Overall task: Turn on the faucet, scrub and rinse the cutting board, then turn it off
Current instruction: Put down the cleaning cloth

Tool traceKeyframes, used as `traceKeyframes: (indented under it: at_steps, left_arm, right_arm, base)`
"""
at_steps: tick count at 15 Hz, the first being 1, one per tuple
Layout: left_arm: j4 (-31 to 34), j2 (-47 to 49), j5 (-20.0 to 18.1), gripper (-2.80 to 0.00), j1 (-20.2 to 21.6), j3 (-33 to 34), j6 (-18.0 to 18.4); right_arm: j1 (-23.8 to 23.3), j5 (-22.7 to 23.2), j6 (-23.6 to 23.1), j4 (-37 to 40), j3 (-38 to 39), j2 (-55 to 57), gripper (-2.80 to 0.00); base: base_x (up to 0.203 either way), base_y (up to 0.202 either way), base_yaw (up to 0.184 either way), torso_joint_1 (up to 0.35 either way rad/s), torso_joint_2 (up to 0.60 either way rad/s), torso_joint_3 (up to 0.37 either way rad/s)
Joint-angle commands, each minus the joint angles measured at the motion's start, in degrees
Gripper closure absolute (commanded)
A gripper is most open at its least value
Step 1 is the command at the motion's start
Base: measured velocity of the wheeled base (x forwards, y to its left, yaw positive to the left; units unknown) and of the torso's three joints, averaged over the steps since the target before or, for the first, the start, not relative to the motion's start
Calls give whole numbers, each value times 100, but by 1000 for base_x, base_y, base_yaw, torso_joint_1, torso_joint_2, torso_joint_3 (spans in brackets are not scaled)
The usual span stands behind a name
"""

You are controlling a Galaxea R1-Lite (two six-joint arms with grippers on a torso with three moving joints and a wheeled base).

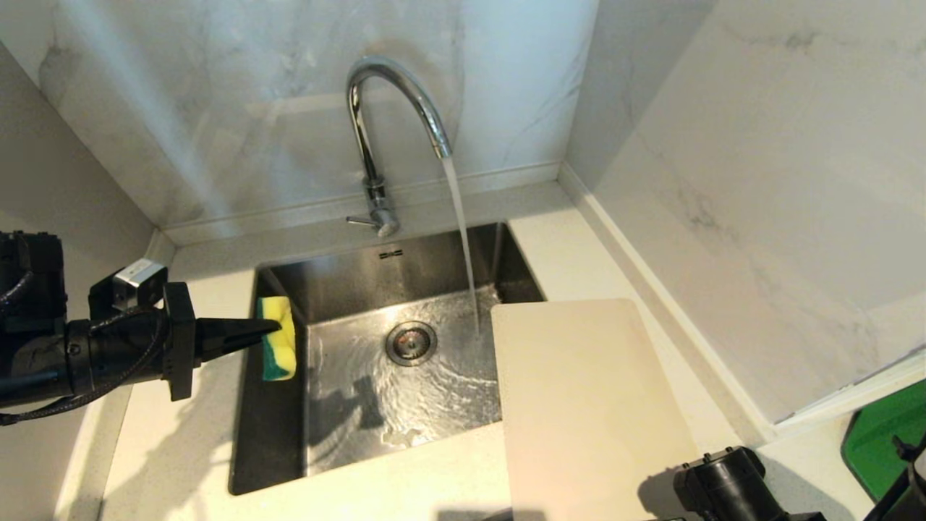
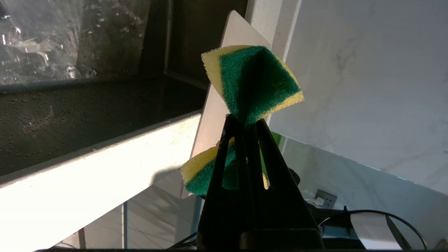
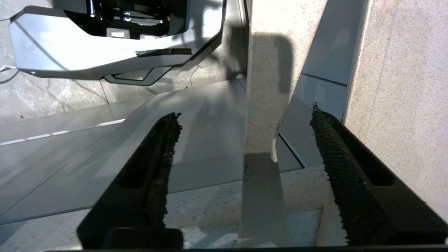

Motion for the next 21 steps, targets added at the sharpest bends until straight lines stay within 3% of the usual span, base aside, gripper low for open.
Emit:
traceKeyframes:
  at_steps: [1, 12, 17, 18, 21]
  left_arm:
    - [-14, -41, -19, 0, 5, -8, -34]
    - [21, -231, -19, 0, -4, 18, -76]
    - [56, -375, 34, 0, -4, 27, -87]
    - [93, -384, 41, 0, -4, 35, -87]
    - [267, -393, 52, 0, 13, 13, -69]
  right_arm:
    - [2, 8, -46, -23, 50, -230, -280]
    - [-3, 53, -105, -23, 222, -1337, -280]
    - [-332, 196, -66, -23, -7, -1870, -280]
    - [-431, 296, -33, -23, -90, -1908, 0]
    - [-584, 393, 59, -23, -201, -2041, 0]
  base:
    - [0, 0, 0, 0, 0, 0]
    - [0, 0, 0, 0, 0, 0]
    - [0, 0, 0, 0, 0, 0]
    - [0, 0, 0, 0, 0, 0]
    - [0, 0, 0, 0, 0, 0]
